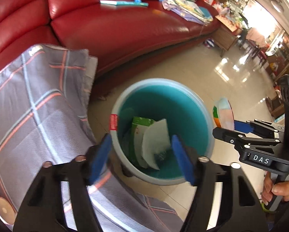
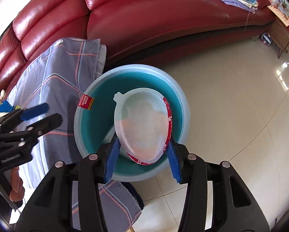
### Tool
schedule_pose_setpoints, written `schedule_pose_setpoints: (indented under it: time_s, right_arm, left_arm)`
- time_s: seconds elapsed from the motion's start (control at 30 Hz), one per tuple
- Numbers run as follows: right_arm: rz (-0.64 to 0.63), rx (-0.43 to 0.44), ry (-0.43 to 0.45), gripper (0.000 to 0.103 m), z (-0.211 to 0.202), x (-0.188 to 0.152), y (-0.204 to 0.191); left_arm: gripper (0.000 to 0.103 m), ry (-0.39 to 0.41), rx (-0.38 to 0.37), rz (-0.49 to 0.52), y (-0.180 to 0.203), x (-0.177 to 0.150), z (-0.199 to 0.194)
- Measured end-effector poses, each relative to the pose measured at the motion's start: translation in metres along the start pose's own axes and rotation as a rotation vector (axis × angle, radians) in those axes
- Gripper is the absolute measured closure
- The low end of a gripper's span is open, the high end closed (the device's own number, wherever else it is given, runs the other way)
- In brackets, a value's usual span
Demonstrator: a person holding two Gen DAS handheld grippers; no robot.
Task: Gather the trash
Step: 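Carry the towel and lid over the bucket and open both tools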
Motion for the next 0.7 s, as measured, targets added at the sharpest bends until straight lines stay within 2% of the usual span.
schedule_pose_setpoints:
  time_s: [0.13,0.33,0.37,0.43,0.57,0.6,0.7]
  right_arm:
    - [-0.004,0.009,-0.019,0.058,0.011,0.001,-0.005]
    - [-0.026,0.011,-0.038,0.057,0.019,0.0,-0.02]
    - [-0.03,0.012,-0.041,0.054,0.019,-0.001,-0.022]
    - [-0.033,0.007,-0.045,0.03,0.019,0.0,-0.026]
    - [-0.024,0.004,-0.035,0.023,0.013,0.001,-0.031]
    - [-0.022,-0.003,-0.035,0.018,0.012,0.001,-0.031]
    - [-0.017,-0.02,-0.033,0.017,0.007,0.0,-0.034]
  left_arm:
    - [0.011,0.021,0.034,0.0,-0.012,-0.007,-0.01]
    - [0.006,0.043,0.057,-0.029,-0.03,-0.014,-0.028]
    - [0.006,0.047,0.059,-0.032,-0.032,-0.015,-0.031]
    - [0.005,0.057,0.068,-0.04,-0.037,-0.016,-0.036]
    - [0.004,0.062,0.073,-0.057,-0.046,-0.021,-0.045]
    - [0.004,0.063,0.072,-0.062,-0.048,-0.023,-0.047]
    - [0.004,0.068,0.074,-0.078,-0.054,-0.027,-0.053]
Point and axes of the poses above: each gripper's, at about its wrist camera, not at the fingertips, and z roughly the way its jaws point, y to its right, x to its top, the point moved 7 cm from there along z, roughly the way its jaws point, and after that the axes turned 6 degrees about -y, right-handed, at the moved point
